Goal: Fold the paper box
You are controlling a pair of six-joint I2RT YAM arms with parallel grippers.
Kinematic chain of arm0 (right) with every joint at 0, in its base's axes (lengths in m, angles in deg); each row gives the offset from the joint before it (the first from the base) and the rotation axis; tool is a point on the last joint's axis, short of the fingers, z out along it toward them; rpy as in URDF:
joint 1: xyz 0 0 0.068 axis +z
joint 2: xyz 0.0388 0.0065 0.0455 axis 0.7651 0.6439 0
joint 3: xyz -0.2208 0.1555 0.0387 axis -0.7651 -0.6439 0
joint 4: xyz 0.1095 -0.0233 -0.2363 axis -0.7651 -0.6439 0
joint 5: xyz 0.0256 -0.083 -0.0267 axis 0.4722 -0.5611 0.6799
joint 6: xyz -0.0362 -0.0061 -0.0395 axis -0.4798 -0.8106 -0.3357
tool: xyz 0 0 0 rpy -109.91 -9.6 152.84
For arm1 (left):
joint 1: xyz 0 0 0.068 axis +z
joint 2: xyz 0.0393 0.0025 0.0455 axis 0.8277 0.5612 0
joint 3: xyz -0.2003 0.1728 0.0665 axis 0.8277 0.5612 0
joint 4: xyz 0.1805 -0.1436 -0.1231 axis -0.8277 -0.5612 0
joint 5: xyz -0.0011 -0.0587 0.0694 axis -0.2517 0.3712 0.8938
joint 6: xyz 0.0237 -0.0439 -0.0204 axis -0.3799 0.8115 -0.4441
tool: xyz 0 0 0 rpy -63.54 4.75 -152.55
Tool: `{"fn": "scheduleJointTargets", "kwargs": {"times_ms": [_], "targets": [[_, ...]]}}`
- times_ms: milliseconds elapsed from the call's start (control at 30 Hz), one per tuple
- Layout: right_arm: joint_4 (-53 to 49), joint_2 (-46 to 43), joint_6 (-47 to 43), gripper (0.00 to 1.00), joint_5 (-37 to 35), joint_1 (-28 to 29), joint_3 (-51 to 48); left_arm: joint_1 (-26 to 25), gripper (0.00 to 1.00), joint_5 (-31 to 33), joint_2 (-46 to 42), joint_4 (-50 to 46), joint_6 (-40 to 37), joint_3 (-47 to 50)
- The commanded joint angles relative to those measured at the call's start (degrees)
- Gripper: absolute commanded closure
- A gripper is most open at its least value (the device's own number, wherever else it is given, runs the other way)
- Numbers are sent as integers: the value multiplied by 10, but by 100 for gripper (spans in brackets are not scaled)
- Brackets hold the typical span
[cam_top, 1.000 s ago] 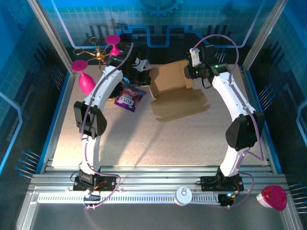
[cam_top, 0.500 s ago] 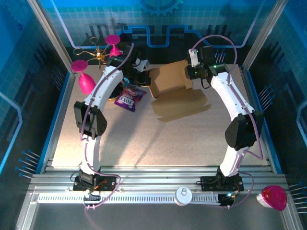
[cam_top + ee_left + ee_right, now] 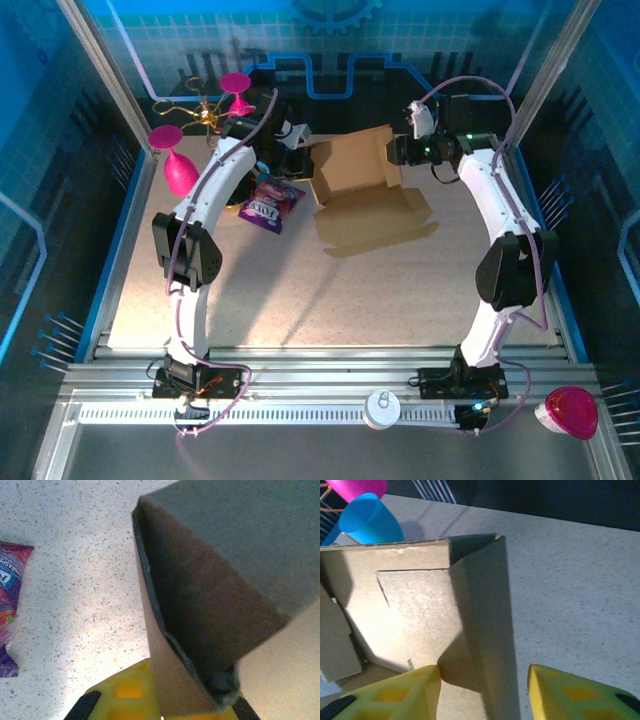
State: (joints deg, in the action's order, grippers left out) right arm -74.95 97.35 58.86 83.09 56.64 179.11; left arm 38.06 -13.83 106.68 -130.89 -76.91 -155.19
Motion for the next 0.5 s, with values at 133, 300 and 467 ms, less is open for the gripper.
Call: {"fn": "scheduleJointTargets", "kwargs": {"times_ms": [133, 300, 467], "targets": [[-22, 27, -20, 44, 12, -10, 21, -4, 100, -23, -31, -6, -15, -2], [-25, 39, -20, 47, -13, -7, 37, -4, 100, -24, -31, -5, -14, -2], [-27, 50, -23, 49, -77, 13, 44, -4, 100, -24, -29, -5, -14, -2]]}}
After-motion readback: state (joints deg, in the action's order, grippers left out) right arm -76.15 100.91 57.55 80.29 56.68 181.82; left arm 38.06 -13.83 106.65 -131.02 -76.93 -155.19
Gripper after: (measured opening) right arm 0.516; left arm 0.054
